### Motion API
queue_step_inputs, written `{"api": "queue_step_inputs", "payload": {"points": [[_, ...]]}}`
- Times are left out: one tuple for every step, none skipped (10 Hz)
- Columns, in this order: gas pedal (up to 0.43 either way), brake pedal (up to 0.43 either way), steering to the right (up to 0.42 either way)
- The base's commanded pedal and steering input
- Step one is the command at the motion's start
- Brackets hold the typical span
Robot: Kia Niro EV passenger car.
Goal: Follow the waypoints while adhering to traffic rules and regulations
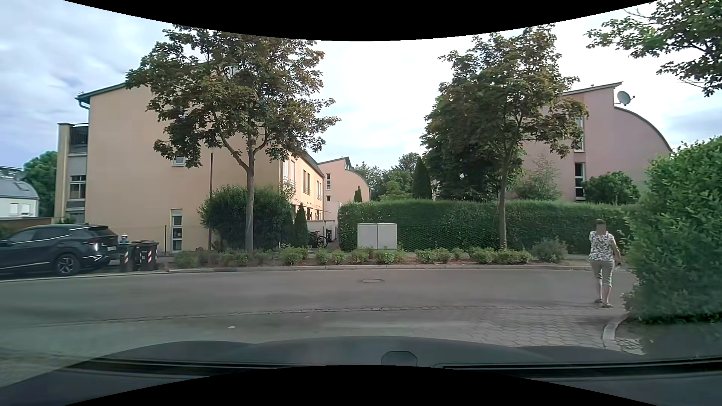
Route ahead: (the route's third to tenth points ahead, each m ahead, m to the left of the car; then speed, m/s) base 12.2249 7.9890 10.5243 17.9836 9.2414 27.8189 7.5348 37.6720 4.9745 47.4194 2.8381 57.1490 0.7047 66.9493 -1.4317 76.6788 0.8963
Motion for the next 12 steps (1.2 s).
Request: {"api": "queue_step_inputs", "payload": {"points": [[0.000, 0.043, -0.007], [0.000, 0.043, -0.007], [0.000, 0.049, -0.007], [0.000, 0.061, -0.007], [0.000, 0.067, -0.007], [0.000, 0.073, -0.007], [0.000, 0.073, -0.007], [0.000, 0.073, -0.007], [0.000, 0.073, -0.007], [0.000, 0.073, -0.007], [0.000, 0.073, -0.007], [0.000, 0.073, -0.007]]}}
